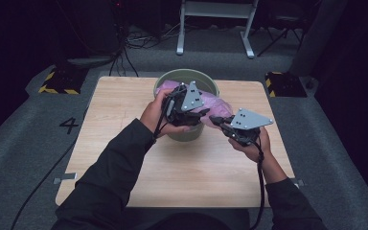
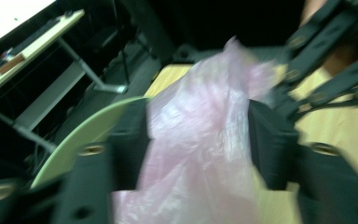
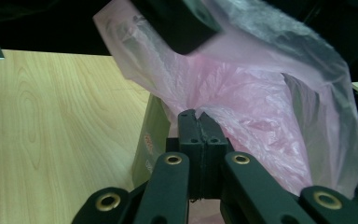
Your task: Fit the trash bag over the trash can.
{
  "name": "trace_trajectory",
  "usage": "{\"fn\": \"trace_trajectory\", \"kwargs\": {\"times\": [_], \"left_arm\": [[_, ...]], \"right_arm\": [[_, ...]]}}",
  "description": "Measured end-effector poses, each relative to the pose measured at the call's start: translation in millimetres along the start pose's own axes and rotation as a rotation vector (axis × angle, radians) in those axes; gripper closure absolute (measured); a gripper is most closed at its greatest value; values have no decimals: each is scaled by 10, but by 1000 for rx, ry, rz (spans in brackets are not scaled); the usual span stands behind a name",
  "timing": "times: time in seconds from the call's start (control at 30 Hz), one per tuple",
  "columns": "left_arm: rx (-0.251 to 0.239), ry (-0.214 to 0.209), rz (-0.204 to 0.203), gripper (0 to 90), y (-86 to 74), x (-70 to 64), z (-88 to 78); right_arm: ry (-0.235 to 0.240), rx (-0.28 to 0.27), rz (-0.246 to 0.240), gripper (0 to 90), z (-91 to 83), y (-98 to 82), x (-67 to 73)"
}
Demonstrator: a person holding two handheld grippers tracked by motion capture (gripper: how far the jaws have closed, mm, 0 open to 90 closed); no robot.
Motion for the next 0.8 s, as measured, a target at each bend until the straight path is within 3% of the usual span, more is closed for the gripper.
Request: {"fn": "trace_trajectory", "kwargs": {"times": [0.1, 0.17, 0.2, 0.23, 0.27, 0.3, 0.33, 0.37, 0.4, 0.67, 0.7, 0.73, 0.77, 0.8], "left_arm": [[26, 24, 17, 711, -86, 92, 40], [31, 46, 11, 757, -135, 161, 42], [31, 61, -3, 821, -167, 216, 35], [22, 69, -44, 877, -221, 301, 10], [22, 69, -44, 883, -221, 301, 10], [21, 95, -80, 893, -291, 405, -26], [21, 95, -80, 895, -291, 405, -26], [26, 102, -117, 895, -366, 485, -58], [27, 107, -127, 895, -401, 516, -73], [12, 121, -176, 895, -612, 568, -173], [10, 126, -173, 895, -624, 568, -185], [10, 126, -173, 895, -624, 568, -185], [-1, 125, -170, 895, -642, 561, -221], [-1, 125, -170, 895, -642, 561, -221]], "right_arm": [[6, 2, -1, 900, -2, -13, 34], [10, 3, -4, 900, -2, -19, 43], [10, 5, -4, 900, -3, -33, 56], [17, 6, 3, 900, -8, -51, 77], [18, 6, 4, 900, -8, -62, 89], [24, 7, 6, 900, -10, -76, 105], [30, 8, 11, 900, -11, -91, 124], [35, 7, 13, 900, -9, -105, 143], [36, 6, 17, 900, -6, -120, 162], [72, -6, 57, 900, 75, -136, 338], [61, -8, 57, 845, 82, -135, 347], [61, -8, 57, 845, 82, -135, 347], [29, -10, 68, 707, 83, -135, 324], [26, -15, 78, 674, 74, -132, 310]]}}
Point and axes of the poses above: each handheld gripper's, and its own axes: z roughly forward along the jaws, y roughly out of its top, x roughly to its left, the point moved 10 cm from there along z, roughly forward along the jaws, and after that the axes turned 1 degree about -y, right-handed, at the moved point
